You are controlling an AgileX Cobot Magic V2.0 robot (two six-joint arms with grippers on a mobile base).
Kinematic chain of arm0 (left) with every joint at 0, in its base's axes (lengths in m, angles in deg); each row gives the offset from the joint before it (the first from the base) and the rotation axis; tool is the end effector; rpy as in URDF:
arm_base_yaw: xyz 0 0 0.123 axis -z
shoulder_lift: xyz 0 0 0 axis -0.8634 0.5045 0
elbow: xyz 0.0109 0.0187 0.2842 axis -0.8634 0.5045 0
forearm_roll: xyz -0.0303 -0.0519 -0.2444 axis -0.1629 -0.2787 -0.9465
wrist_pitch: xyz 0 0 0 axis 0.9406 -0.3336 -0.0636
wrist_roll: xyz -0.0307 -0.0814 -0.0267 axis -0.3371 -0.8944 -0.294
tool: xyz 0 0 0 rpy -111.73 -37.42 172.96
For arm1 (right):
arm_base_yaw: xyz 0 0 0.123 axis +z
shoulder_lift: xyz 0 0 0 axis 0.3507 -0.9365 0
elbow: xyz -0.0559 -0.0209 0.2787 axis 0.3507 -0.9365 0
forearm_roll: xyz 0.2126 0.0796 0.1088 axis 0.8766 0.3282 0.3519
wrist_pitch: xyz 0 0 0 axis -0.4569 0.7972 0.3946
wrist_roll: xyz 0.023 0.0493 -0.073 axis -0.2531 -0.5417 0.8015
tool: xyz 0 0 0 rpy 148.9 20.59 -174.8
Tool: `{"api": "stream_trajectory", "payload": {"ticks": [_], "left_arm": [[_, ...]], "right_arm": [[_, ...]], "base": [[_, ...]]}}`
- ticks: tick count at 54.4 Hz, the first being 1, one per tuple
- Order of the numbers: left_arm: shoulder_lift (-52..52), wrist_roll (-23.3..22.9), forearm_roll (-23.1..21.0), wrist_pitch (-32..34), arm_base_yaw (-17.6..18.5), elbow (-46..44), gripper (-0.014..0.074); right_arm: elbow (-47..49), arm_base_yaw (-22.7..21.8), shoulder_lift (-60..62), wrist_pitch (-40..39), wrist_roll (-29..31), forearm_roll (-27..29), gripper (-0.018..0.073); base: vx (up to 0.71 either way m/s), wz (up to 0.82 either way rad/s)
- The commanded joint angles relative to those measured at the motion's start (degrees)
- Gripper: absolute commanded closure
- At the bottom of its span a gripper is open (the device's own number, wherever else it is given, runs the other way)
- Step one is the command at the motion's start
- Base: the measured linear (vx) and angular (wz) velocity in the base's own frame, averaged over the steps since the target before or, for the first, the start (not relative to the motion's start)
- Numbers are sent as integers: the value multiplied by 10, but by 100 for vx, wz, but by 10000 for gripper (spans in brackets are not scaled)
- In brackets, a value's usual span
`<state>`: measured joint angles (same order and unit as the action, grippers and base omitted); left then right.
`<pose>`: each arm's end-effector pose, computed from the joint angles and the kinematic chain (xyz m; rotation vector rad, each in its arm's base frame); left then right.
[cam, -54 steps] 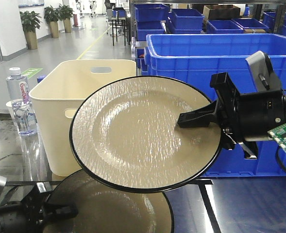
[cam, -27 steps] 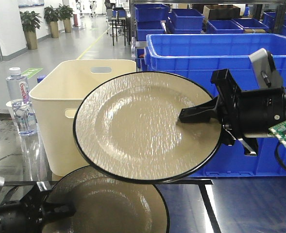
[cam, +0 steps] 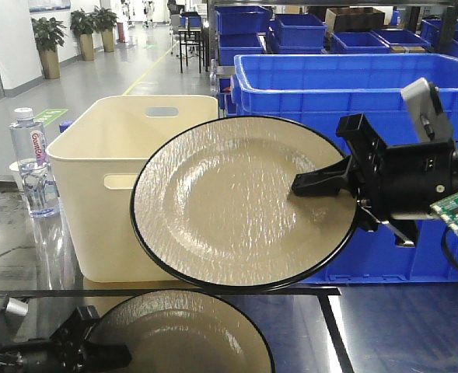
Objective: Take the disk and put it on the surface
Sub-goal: 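Drive up to the metal table beside the cream bin and blue crates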
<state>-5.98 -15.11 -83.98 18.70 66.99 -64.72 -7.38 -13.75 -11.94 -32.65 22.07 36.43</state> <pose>0.2550 -0.0859 0.2287 -0.6245 2.2628 -1.2797 0.2985 0.0977 0.4031 0.1363 2.1708 1.2555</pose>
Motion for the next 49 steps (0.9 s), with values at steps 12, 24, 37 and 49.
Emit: {"api": "stream_trajectory", "payload": {"ticks": [12,24,37,49], "left_arm": [[-16,-7,5,-42,3,-19,237],[-17,-5,45,-64,0,-19,134],[-17,-5,94,-76,-21,-19,133],[-20,-5,113,-81,-42,-19,133]], "right_arm": [[23,0,1,-19,0,59,564],[23,0,-1,-14,0,55,564],[23,0,-1,-13,0,55,564],[23,0,-1,-13,0,53,564]], "base": [[0,0],[0,0],[0,0],[0,0]]}}
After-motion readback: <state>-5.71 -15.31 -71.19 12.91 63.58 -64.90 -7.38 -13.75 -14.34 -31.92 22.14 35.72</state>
